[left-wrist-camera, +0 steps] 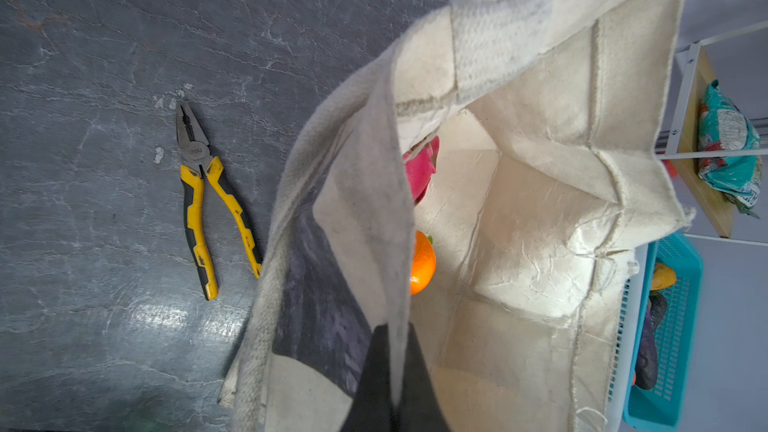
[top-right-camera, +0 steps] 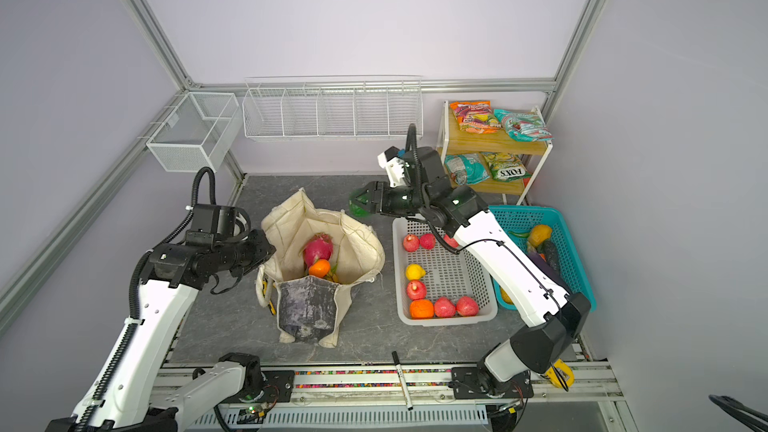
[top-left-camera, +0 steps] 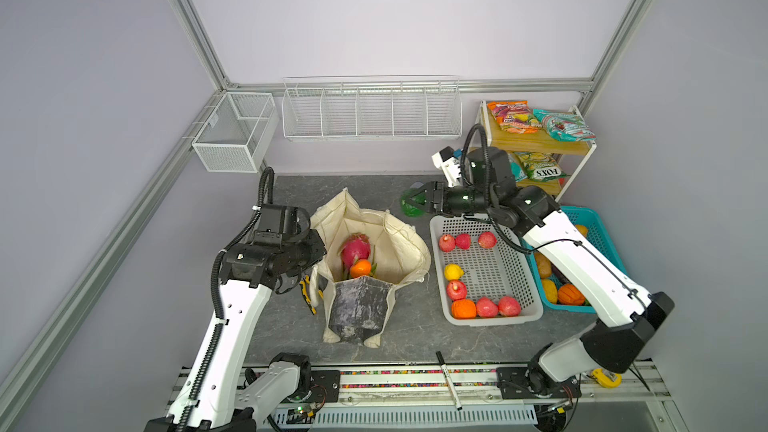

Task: Place the food into the grocery bag and tie it
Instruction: 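Lift the broccoli with the right gripper and carry it over the bag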

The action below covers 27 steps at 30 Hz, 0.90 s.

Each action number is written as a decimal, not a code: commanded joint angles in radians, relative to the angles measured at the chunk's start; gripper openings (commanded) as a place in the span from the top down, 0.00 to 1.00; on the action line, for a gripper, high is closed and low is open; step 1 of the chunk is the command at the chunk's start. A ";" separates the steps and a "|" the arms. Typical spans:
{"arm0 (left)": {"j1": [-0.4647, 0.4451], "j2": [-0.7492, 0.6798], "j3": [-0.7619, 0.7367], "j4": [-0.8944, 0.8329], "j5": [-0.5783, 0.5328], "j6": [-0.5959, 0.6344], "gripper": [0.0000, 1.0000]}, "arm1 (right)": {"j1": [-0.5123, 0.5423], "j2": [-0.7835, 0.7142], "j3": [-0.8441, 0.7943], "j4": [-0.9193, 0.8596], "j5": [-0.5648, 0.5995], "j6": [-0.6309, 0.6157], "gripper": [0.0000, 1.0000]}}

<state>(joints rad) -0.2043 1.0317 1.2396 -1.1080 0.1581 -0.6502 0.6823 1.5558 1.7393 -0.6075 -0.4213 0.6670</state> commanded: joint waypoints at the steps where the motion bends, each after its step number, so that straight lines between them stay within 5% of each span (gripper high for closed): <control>1: -0.006 -0.016 0.021 0.014 0.003 -0.004 1.00 | 0.060 0.058 0.039 0.031 -0.030 0.016 0.41; 17: -0.006 -0.012 0.044 -0.007 -0.011 0.002 1.00 | 0.249 0.329 0.096 0.088 0.047 -0.025 0.42; 27: -0.006 -0.011 0.054 -0.012 -0.011 0.003 1.00 | 0.276 0.468 0.109 0.097 0.136 -0.062 0.42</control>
<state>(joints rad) -0.2043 1.0260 1.2552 -1.1263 0.1551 -0.6498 0.9573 1.9930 1.8217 -0.5194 -0.3290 0.6392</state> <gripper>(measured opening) 0.051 0.583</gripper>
